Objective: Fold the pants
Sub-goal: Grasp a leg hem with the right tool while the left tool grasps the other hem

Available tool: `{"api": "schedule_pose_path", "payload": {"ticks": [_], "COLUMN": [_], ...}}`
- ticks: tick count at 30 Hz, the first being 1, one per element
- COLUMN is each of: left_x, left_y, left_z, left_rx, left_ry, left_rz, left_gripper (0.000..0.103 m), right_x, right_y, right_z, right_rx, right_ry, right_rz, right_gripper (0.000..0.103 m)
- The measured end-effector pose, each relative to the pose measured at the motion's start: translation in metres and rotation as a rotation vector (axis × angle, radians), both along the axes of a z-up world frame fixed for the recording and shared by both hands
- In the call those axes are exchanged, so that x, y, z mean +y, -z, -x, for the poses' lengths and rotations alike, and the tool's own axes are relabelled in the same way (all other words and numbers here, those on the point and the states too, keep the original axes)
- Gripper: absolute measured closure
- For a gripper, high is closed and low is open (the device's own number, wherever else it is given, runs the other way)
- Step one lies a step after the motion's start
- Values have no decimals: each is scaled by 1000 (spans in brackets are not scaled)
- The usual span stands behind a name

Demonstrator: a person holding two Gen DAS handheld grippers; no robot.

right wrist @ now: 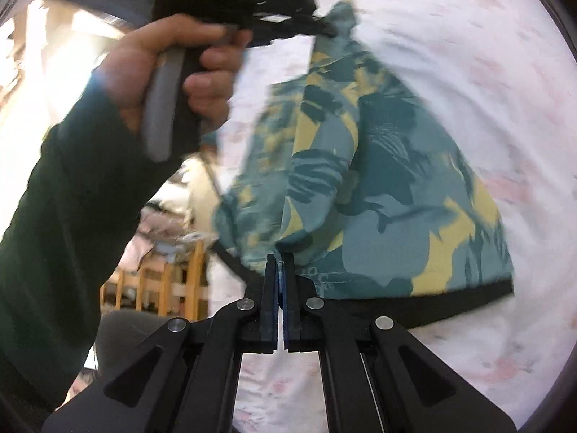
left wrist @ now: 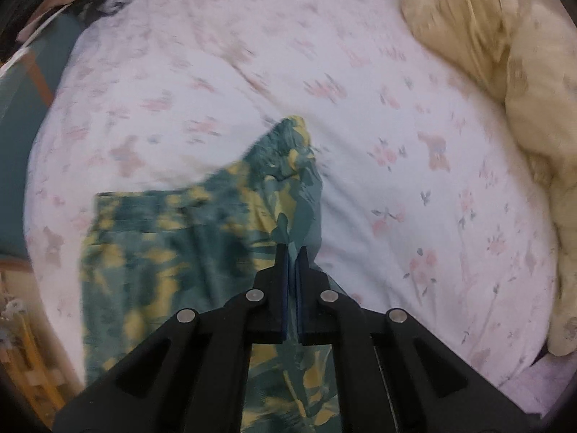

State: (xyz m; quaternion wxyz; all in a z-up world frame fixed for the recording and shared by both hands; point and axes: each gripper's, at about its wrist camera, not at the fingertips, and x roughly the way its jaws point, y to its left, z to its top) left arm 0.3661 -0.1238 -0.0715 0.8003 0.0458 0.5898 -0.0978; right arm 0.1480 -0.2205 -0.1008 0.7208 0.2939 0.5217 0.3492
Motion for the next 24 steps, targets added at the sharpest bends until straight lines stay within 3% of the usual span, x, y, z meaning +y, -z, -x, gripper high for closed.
{"api": "schedule_pose_path", "payload": {"ticks": [3, 9, 12, 15, 18, 23, 24], "left_x": [42, 120, 147, 166, 188, 211, 216], "left_y": [-22, -19, 2, 30, 64, 90, 90], "left_z": [4, -14, -24, -28, -37, -38, -37], "left_rx": [-85, -102, -47, -48, -12, 15, 20], "left_ry": [-16, -45, -26, 0, -39, -73, -79], "left_rz": [-51, -134, -188, -288, -278, -209, -184], "left_gripper": [102, 102, 102, 102, 101, 97, 91], "right_x": [25, 87, 130, 162, 178, 193, 192], "right_y": [-23, -31, -32, -24, -8, 8, 8], "right_z": [-4, -24, -32, -41, -47, -59, -59], "right_rx": [-51, -30, -27, -17, 10, 42, 39], "right_ry": [-30, -61, -102, -134, -143, -159, -160], "right_rz": [-31, -73, -60, -43, -17, 32, 44], "right_gripper": [102, 102, 102, 102, 102, 102, 102]}}
